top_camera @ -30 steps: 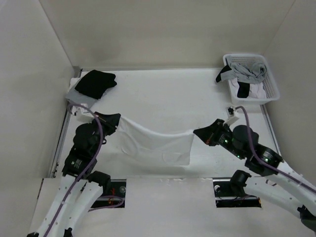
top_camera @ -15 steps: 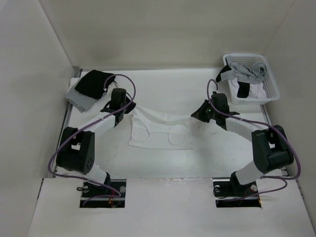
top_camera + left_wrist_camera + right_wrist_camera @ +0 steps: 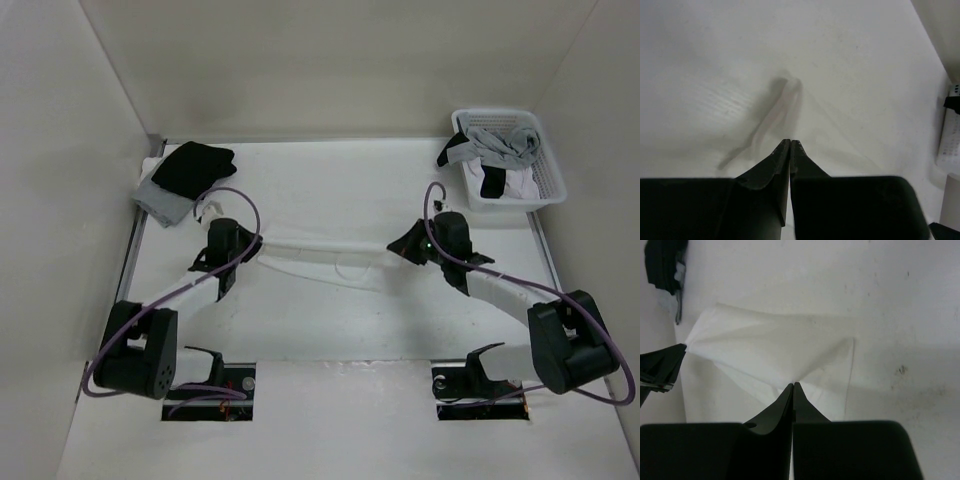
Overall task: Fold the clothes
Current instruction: Fold the tank top
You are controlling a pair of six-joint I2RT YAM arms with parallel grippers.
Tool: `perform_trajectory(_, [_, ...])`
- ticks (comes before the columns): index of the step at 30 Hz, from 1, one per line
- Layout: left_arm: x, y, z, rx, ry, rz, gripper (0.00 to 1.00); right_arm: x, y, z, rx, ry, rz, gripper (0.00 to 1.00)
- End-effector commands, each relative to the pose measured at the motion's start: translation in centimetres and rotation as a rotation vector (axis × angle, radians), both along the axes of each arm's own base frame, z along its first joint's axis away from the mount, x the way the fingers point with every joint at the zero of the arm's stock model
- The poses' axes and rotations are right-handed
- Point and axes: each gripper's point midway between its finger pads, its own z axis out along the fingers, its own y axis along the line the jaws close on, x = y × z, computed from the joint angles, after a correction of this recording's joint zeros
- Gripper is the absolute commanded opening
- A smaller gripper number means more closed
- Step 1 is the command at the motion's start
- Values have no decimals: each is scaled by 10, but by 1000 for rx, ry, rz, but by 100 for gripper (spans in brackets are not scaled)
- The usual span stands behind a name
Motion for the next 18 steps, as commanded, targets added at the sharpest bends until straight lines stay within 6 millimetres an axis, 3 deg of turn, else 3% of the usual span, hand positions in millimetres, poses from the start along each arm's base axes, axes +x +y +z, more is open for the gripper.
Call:
perform_trajectory(1, [-14,9,14,-47,-93,7,2,-16,9,2,-4,-54,29,2])
perform_trajectory(6, [-39,16,4,-74,-90,-3,2,-54,18,-17,-20,-22,49,2])
perform_trajectory(12, [-53,24,-7,-92,-72,-5,2,-94,33,-43,-39,45,81,3])
perform_trajectory(18, [-75,24,-41,-82,11,-13,9,-107,29,-72,-81,123,61,10])
